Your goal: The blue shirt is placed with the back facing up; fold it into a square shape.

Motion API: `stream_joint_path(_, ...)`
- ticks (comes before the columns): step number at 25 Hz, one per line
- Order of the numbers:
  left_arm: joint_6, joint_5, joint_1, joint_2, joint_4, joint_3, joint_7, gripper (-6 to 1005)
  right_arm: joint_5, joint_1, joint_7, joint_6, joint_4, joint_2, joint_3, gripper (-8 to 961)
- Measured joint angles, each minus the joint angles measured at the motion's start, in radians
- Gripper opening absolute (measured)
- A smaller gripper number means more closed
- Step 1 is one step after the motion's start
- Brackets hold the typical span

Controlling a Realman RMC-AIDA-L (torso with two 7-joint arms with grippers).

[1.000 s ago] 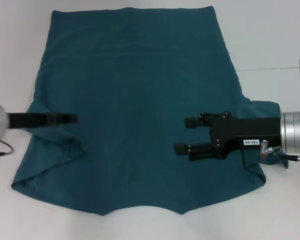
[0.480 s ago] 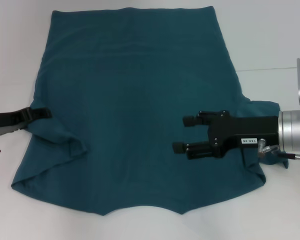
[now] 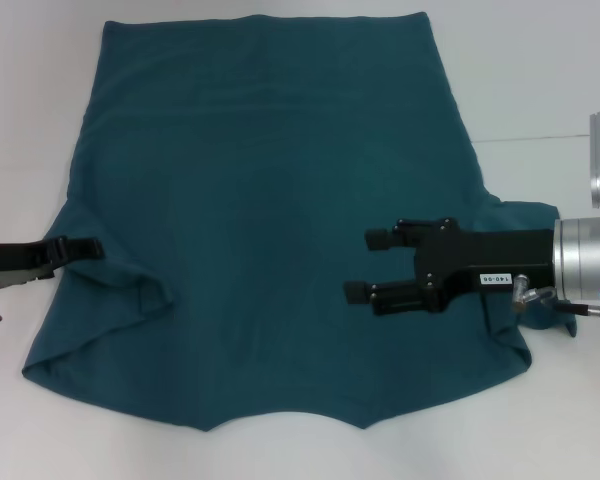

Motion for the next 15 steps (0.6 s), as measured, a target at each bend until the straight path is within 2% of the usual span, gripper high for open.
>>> stream_joint_path(15,-0.006,0.014,-0.038,-0.003,-0.041,0.024,0.007,810,0.000,0.014,-0.007,0.002,0.012,0.000,0.003,908)
